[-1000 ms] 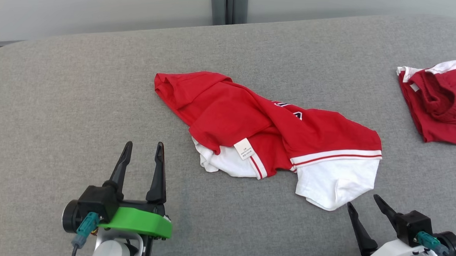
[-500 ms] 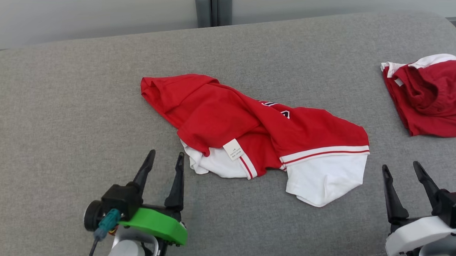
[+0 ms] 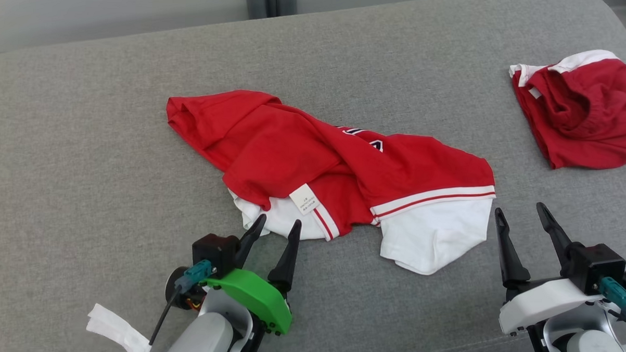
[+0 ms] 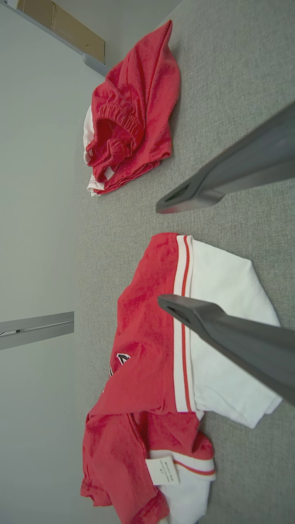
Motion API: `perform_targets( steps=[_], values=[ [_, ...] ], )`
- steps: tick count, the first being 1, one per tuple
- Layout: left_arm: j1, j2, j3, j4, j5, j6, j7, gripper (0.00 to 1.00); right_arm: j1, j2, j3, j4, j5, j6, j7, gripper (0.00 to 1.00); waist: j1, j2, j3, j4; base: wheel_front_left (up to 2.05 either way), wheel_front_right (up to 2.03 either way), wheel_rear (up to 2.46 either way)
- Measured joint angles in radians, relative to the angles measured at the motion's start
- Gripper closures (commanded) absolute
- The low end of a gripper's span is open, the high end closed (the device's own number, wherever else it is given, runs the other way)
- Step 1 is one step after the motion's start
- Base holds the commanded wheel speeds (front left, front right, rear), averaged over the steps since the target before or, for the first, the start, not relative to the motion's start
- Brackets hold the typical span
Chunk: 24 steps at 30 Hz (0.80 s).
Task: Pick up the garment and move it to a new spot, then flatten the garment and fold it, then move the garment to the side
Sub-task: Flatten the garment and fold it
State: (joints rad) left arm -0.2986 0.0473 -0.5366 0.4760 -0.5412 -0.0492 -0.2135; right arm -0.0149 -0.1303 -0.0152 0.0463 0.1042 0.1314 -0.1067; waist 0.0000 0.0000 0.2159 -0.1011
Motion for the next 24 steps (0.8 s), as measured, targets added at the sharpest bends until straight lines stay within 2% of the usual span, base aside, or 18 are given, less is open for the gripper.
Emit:
perform_targets(
  steps=[5,14,15,16,18,24],
  values=[
    [-0.042,0.000,-0.007,0.082,-0.069,0.025,-0.004,0.00,-0.010,0.006,-0.010,0.017,-0.003,0.000,-0.014,0.00,0.0000,0.0000,0.016,-0.025,0.00,0.00,0.00],
    [-0.136,0.000,0.022,0.203,-0.120,0.059,-0.035,0.00,-0.026,0.017,-0.012,0.035,-0.009,0.000,-0.027,0.00,0.0000,0.0000,0.030,-0.052,0.00,0.00,0.00],
    [-0.145,0.000,0.021,0.208,-0.125,0.059,-0.036,0.36,-0.028,0.019,-0.012,0.035,-0.011,0.000,-0.029,0.00,0.0000,0.0000,0.031,-0.054,0.00,0.00,0.00],
    [-0.150,0.000,0.018,0.210,-0.129,0.058,-0.038,0.60,-0.028,0.020,-0.012,0.035,-0.011,0.000,-0.029,0.00,0.0000,0.0000,0.032,-0.056,0.00,0.00,0.00],
    [-0.157,0.000,0.011,0.212,-0.131,0.051,-0.043,1.00,-0.028,0.022,-0.016,0.037,-0.011,0.000,-0.032,0.00,0.0000,0.0000,0.032,-0.058,0.00,0.00,0.00],
    [-0.155,0.000,0.000,0.174,-0.117,0.042,-0.048,1.00,-0.028,0.027,-0.033,0.040,-0.017,0.000,-0.033,0.00,0.0000,0.0000,0.025,-0.053,0.00,0.00,0.00]
  ],
)
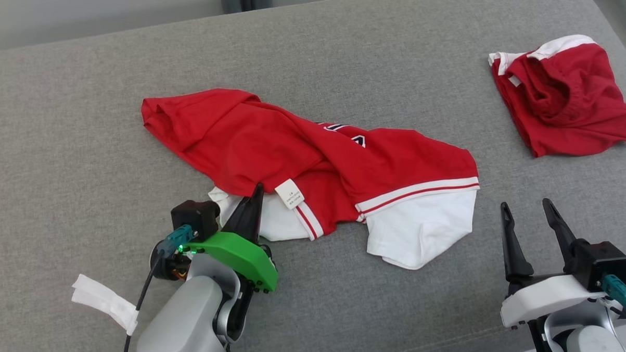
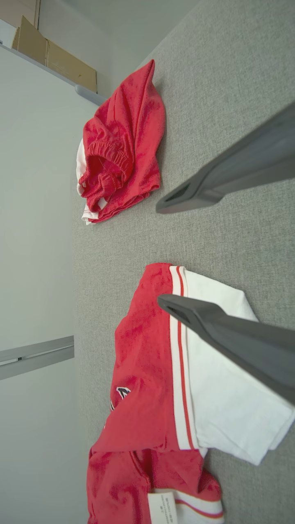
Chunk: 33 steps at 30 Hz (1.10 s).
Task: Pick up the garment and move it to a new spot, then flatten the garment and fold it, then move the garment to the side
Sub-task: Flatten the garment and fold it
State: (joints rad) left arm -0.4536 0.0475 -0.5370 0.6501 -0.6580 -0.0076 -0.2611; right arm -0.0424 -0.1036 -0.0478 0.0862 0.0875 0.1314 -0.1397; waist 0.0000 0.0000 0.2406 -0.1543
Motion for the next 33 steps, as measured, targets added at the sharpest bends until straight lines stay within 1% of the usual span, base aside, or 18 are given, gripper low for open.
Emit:
perform_targets(
  steps=[6,10,15,19,22,26,27,28,29,33],
  values=[
    [0.061,0.013,0.049,-0.163,0.051,-0.001,-0.001,1.00,0.009,0.006,-0.020,0.002,-0.004,0.000,-0.003,0.00,0.0000,0.0000,-0.016,0.026,0.00,0.00,0.00],
    [0.133,0.056,0.073,-0.264,0.059,0.007,-0.001,1.00,0.015,0.012,-0.039,0.004,-0.013,0.000,-0.023,0.00,0.0000,0.0000,-0.029,0.054,0.00,0.00,0.00],
    [0.233,0.105,0.086,-0.356,0.045,0.036,0.032,1.00,0.015,0.025,-0.063,0.028,-0.031,0.000,-0.048,0.00,0.0000,0.0000,-0.046,0.093,0.00,0.00,0.00],
    [0.301,0.136,0.106,-0.382,0.028,0.062,0.060,1.00,0.015,0.031,-0.074,0.058,-0.046,0.000,-0.056,0.00,0.0000,0.0000,-0.056,0.123,0.00,0.00,0.00],
    [0.338,0.152,0.121,-0.363,0.005,0.077,0.076,1.00,0.012,0.026,-0.090,0.097,-0.063,0.000,-0.058,0.00,0.0000,0.0000,-0.062,0.145,0.00,0.00,0.00],
    [0.351,0.150,0.126,-0.315,-0.012,0.079,0.076,1.00,-0.015,0.010,-0.103,0.152,-0.074,0.000,-0.047,0.00,0.0000,0.0000,-0.070,0.165,0.00,0.00,0.00],
    [0.351,0.146,0.125,-0.305,-0.015,0.079,0.075,0.84,-0.027,0.004,-0.104,0.169,-0.073,0.000,-0.045,0.00,0.0000,0.0000,-0.072,0.169,0.00,0.00,0.00],
    [0.351,0.141,0.124,-0.294,-0.015,0.079,0.073,0.55,-0.041,-0.002,-0.102,0.186,-0.071,0.000,-0.038,0.00,0.0000,0.0000,-0.074,0.173,0.00,0.00,0.00],
    [0.350,0.135,0.123,-0.285,-0.017,0.078,0.070,0.00,-0.055,-0.008,-0.100,0.201,-0.067,0.000,-0.034,0.00,0.0000,0.0000,-0.076,0.175,0.00,0.00,0.00],
    [0.337,0.123,0.137,-0.261,-0.017,0.079,0.044,0.00,-0.135,-0.051,-0.082,0.297,-0.030,0.000,0.012,0.00,0.0000,0.0000,-0.079,0.184,0.00,0.00,0.00]
  ],
)
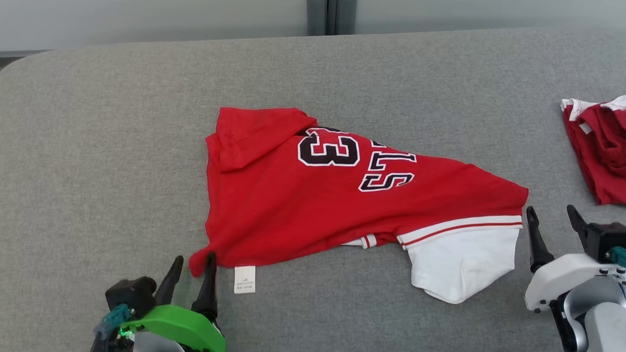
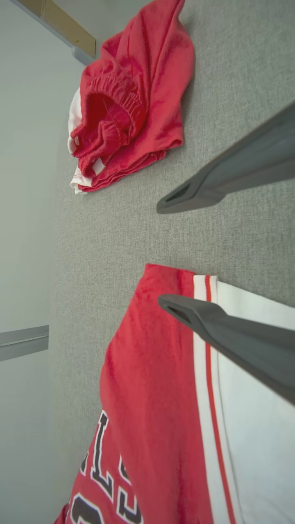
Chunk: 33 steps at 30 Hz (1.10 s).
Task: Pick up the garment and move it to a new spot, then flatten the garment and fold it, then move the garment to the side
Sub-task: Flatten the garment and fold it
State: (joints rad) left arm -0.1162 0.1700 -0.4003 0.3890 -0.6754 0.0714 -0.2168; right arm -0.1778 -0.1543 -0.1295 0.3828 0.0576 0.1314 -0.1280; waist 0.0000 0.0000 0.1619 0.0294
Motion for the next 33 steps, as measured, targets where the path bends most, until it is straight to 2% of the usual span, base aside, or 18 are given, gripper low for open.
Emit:
perform_targets(
  steps=[6,10,13,14,15,17,18,21,24,26,30,32,33],
  values=[
    [-0.036,0.002,0.034,-0.010,0.018,0.008,-0.031,0.00,-0.118,-0.074,0.064,0.178,0.076,0.000,0.116,0.00,0.0000,0.0000,0.004,0.028,0.00,0.00,0.00],
    [-0.045,0.001,0.045,-0.038,0.037,0.012,-0.040,0.00,-0.169,-0.107,0.132,0.248,0.181,0.000,0.162,0.00,0.0000,0.0000,0.008,0.052,0.00,0.00,0.00],
    [-0.049,-0.002,0.054,-0.063,0.051,0.012,-0.041,0.00,-0.202,-0.157,0.203,0.283,0.241,0.000,0.193,0.00,0.0000,0.0000,0.012,0.070,0.00,0.00,0.00],
    [-0.050,-0.003,0.054,-0.068,0.053,0.012,-0.041,0.00,-0.209,-0.169,0.221,0.289,0.257,0.000,0.200,0.06,0.0000,0.0000,0.013,0.075,0.00,0.00,0.00],
    [-0.050,-0.004,0.055,-0.074,0.054,0.012,-0.041,0.00,-0.220,-0.181,0.241,0.295,0.279,0.000,0.210,0.52,0.0000,0.0000,0.014,0.081,0.00,0.00,0.00],
    [-0.053,-0.007,0.055,-0.083,0.061,0.012,-0.041,0.00,-0.239,-0.206,0.283,0.302,0.318,0.000,0.229,0.80,0.0000,0.0000,0.018,0.091,0.00,0.00,0.00],
    [-0.056,-0.009,0.055,-0.088,0.062,0.012,-0.042,0.00,-0.249,-0.221,0.305,0.304,0.334,0.000,0.239,1.00,0.0000,0.0000,0.020,0.097,0.00,0.00,0.00],
    [-0.061,-0.017,0.053,-0.097,0.069,0.011,-0.044,0.00,-0.282,-0.270,0.352,0.308,0.367,0.000,0.229,1.00,0.0000,0.0000,0.028,0.113,0.00,0.00,0.00],
    [-0.064,-0.024,0.054,-0.105,0.072,0.009,-0.044,0.00,-0.343,-0.298,0.369,0.313,0.366,0.000,0.165,1.00,0.0000,0.0000,0.037,0.127,0.00,0.00,0.00],
    [-0.068,-0.027,0.056,-0.107,0.076,0.008,-0.044,0.00,-0.401,-0.302,0.369,0.328,0.342,0.000,0.106,1.00,0.0000,0.0000,0.043,0.134,0.00,0.00,0.00],
    [-0.075,-0.037,0.052,-0.105,0.086,0.008,-0.044,0.00,-0.473,-0.273,0.373,0.396,0.308,0.000,0.065,1.00,0.0000,0.0000,0.051,0.142,0.00,0.00,0.00],
    [-0.080,-0.046,0.046,-0.103,0.093,0.004,-0.044,0.00,-0.498,-0.260,0.384,0.446,0.279,0.000,0.045,0.50,0.0000,0.0000,0.054,0.142,0.00,0.00,0.00],
    [-0.082,-0.050,0.045,-0.103,0.096,0.002,-0.044,0.00,-0.508,-0.259,0.386,0.464,0.265,0.000,0.029,0.00,0.0000,0.0000,0.055,0.141,0.00,0.00,0.00]
  ],
)
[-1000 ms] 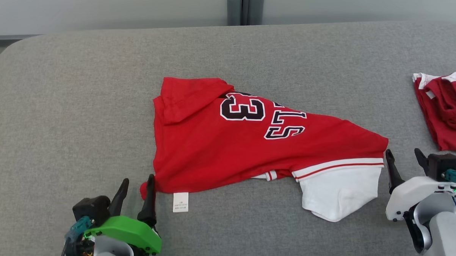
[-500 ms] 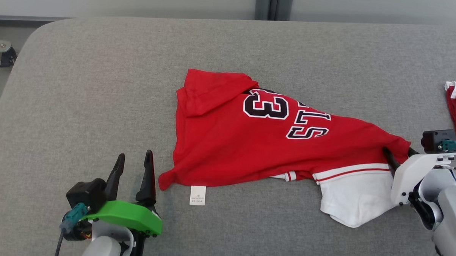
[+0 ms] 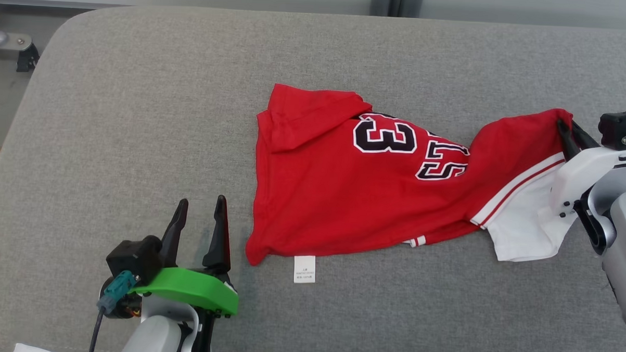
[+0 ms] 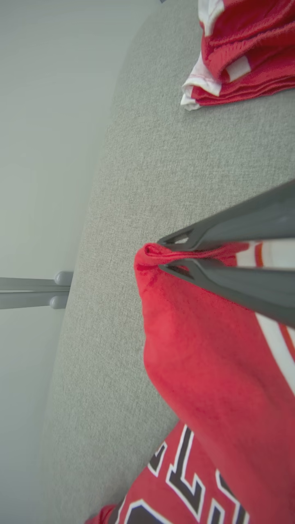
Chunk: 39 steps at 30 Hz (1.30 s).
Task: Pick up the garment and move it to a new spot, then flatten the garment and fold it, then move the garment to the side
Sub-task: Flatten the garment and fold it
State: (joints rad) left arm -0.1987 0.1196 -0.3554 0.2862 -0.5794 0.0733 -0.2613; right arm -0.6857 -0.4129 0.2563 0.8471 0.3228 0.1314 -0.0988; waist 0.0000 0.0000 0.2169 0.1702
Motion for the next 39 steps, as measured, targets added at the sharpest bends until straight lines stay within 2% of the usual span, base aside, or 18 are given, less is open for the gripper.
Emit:
perform_targets(
  steps=[4,8,17,21,30,39],
  values=[
    [-0.003,-0.008,0.004,-0.004,0.011,-0.003,-0.001,0.00,-0.016,0.015,-0.011,0.046,-0.046,0.000,-0.072,0.00,0.0000,0.0000,0.000,-0.014,0.00,0.00,0.00],
    [-0.002,-0.015,0.012,-0.015,0.019,-0.006,-0.001,0.00,-0.002,0.034,-0.075,0.045,-0.112,0.000,-0.134,0.00,0.0000,0.0000,-0.005,-0.039,0.00,0.00,0.00],
    [0.006,-0.018,0.026,-0.039,0.035,-0.011,-0.001,0.00,0.275,0.207,-0.208,-0.127,-0.291,0.000,-0.158,0.00,0.0000,0.0000,-0.027,-0.103,0.00,0.00,0.00],
    [0.009,-0.016,0.027,-0.049,0.040,-0.011,-0.001,0.00,0.335,0.263,-0.263,-0.176,-0.384,0.000,-0.131,0.00,0.0000,0.0000,-0.029,-0.120,0.00,0.00,0.00],
    [0.008,-0.014,0.025,-0.048,0.043,-0.011,-0.001,0.00,0.347,0.314,-0.371,-0.184,-0.563,0.000,-0.064,0.00,0.0000,0.0000,-0.013,-0.110,0.00,0.00,0.00],
    [0.008,-0.013,0.030,-0.047,0.043,-0.007,-0.001,0.00,0.354,0.335,-0.545,-0.199,-0.621,0.000,-0.082,0.00,0.0000,0.0000,-0.012,-0.123,0.00,0.00,0.00]
  ],
)
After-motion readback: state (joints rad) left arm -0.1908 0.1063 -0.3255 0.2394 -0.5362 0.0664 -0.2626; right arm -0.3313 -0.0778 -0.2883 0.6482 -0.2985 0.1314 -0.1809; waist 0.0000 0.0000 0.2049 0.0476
